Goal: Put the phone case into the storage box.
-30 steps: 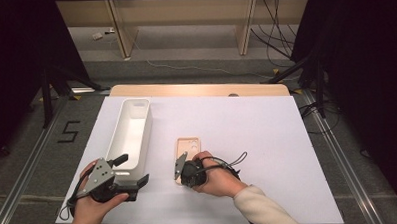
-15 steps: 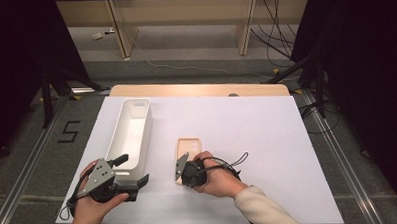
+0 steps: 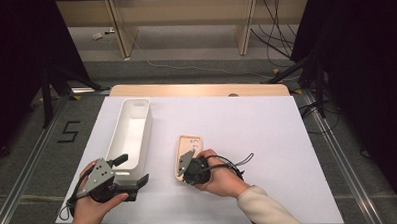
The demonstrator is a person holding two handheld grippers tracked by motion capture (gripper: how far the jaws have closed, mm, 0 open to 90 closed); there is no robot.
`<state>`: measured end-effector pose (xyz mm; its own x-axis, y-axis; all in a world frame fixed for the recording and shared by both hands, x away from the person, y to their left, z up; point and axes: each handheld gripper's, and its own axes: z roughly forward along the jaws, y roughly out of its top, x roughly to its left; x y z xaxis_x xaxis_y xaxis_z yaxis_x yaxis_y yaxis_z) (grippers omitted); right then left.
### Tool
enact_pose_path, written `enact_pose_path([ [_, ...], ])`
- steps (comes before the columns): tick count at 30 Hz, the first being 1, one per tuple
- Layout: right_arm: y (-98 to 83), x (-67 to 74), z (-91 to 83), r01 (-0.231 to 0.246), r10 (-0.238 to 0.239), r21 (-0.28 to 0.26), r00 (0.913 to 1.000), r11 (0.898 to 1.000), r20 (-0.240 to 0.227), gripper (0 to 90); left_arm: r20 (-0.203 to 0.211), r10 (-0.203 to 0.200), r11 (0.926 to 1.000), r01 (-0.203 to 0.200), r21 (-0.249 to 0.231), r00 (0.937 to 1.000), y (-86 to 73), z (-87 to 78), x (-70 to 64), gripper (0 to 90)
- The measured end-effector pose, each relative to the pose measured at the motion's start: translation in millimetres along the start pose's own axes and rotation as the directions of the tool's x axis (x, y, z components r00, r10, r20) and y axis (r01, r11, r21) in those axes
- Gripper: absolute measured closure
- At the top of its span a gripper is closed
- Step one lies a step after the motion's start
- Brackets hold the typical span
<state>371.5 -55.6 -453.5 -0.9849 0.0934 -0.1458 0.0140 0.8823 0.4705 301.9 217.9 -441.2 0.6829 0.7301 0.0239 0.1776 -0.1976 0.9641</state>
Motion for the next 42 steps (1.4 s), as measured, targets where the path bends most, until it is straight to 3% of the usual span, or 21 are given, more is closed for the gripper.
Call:
enact_pose_path([
  [11, -4.0, -3.1, -12.3, -0.040, 0.041, -0.074, 0.9988, 0.996, 0.025, 87.3, 0.001, -0.007, 1.0000, 0.007, -0.006, 1.0000, -0.1, -0.2, -0.6, 6.3],
  [19, -6.9, -3.6, -19.3, -0.076, 0.083, -0.159, 0.9957, 0.984, 0.040, 87.3, 0.000, -0.008, 0.9999, 0.008, -0.008, 1.0000, 0.0, -0.4, -0.4, 6.4],
  [27, -9.8, -5.5, -24.6, -0.100, 0.112, -0.201, 0.9924, 0.974, 0.051, 87.3, 0.004, -0.005, 1.0000, 0.005, -0.007, 1.0000, 1.4, 1.8, -2.0, 6.9],
  [29, -10.2, -6.4, -25.7, -0.095, 0.110, -0.210, 0.9921, 0.973, 0.060, 87.3, 0.004, 0.001, 0.9998, -0.001, -0.020, 1.0000, 3.4, 2.3, -1.4, 7.4],
  [36, -11.1, -5.9, -30.0, -0.112, 0.130, -0.251, 0.9902, 0.962, 0.053, 87.3, 0.012, -0.050, 0.9980, 0.051, -0.037, 0.9987, 12.7, 3.3, -0.9, 12.6],
  [42, -11.2, -4.6, -34.1, -0.117, 0.140, -0.282, 0.9882, 0.952, 0.063, 87.3, -0.001, -0.049, 0.9982, 0.049, -0.036, 0.9988, 27.3, 11.2, 2.6, 14.2],
])
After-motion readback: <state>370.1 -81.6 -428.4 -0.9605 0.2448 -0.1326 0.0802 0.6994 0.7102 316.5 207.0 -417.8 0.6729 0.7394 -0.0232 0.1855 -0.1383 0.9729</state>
